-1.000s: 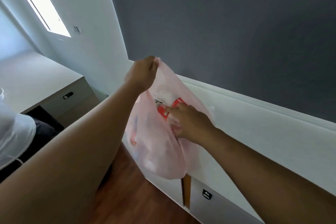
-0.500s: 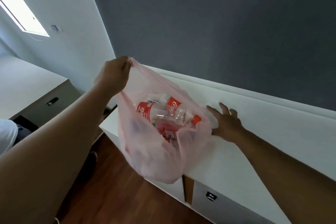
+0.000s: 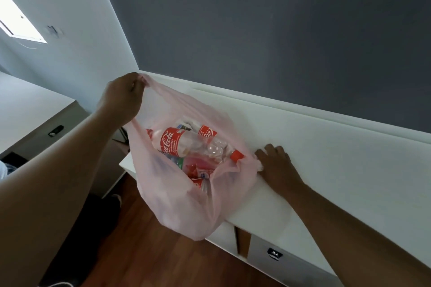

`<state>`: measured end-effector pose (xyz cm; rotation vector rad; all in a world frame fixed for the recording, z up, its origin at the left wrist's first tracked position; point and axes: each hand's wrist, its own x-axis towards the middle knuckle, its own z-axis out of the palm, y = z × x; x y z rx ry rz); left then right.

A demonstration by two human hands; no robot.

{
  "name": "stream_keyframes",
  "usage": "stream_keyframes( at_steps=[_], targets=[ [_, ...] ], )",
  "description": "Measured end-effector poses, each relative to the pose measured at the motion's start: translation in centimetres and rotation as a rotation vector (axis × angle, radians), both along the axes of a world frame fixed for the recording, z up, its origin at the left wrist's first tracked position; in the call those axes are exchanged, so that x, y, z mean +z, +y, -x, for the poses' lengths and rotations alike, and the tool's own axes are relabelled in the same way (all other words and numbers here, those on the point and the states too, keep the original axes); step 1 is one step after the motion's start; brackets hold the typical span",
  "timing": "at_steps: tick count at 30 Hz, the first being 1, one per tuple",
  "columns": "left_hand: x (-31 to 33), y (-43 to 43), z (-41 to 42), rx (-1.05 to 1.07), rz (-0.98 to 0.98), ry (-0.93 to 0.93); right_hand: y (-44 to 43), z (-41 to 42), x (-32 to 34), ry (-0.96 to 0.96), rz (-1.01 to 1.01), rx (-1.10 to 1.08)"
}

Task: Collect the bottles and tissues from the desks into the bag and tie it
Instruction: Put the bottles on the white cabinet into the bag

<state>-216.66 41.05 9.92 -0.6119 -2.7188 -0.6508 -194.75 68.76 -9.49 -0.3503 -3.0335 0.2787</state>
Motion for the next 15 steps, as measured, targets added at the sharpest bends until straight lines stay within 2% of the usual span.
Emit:
stream_keyframes(
  at_steps=[4, 7, 11, 13, 15],
  targets=[
    [-0.4, 2.0, -0.7, -0.054, -0.023, -0.022, 0.9, -2.7, 1.3, 0.101, 0.108, -0.166],
    [0.1, 3.4, -1.1, -0.086, -0.051, -0.013, -0.1, -1.4, 6.5, 0.281, 0.342, -0.255],
    [0.9, 3.7, -1.1, -0.116, -0.063, -0.018, -6.4, 2.2, 13.0, 0.421, 0.423, -0.026],
    [1.5, 3.3, -1.0, -0.118, -0.063, -0.019, -10.4, 4.4, 14.6, 0.401, 0.464, 0.094],
    [2.2, 2.6, -0.8, -0.127, -0.063, -0.001, -13.4, 6.5, 14.9, 0.267, 0.435, 0.204]
  ],
)
